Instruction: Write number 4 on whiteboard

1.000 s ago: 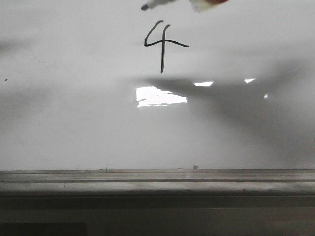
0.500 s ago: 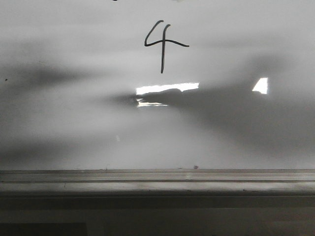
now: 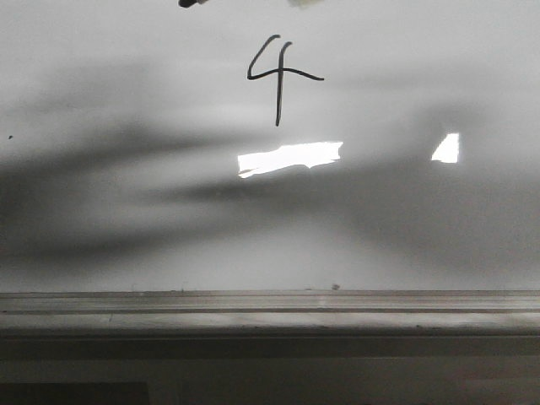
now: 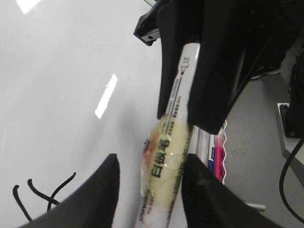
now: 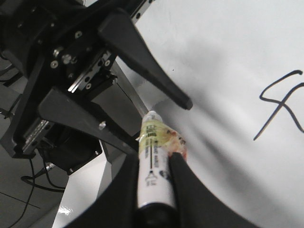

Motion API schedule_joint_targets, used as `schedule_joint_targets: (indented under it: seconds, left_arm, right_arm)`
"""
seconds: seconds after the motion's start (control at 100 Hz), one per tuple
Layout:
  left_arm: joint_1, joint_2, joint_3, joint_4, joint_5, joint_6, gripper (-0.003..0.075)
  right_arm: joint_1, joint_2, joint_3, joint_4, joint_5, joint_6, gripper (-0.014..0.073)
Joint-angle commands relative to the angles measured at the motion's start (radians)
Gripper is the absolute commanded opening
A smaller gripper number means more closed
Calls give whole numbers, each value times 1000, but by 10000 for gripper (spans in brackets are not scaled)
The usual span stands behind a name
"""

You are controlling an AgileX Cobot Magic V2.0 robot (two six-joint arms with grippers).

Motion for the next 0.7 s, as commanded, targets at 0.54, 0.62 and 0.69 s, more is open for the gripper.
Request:
schedule_joint_targets:
  seconds: [0.54,0.62,0.69]
  left_arm:
    - [-8,-18,-35,9,8,-2,-20]
    - [-6,-22,-35,28,-16,-41,-20]
    - [11,-41,-33,95,-64,-124,-20]
  right_arm:
    - [-3,-7,-34,57,49,-3,218]
    - [-5,-7,-34,66,15,-1,356]
    - [-5,-11,-34,66,-35,-1,397]
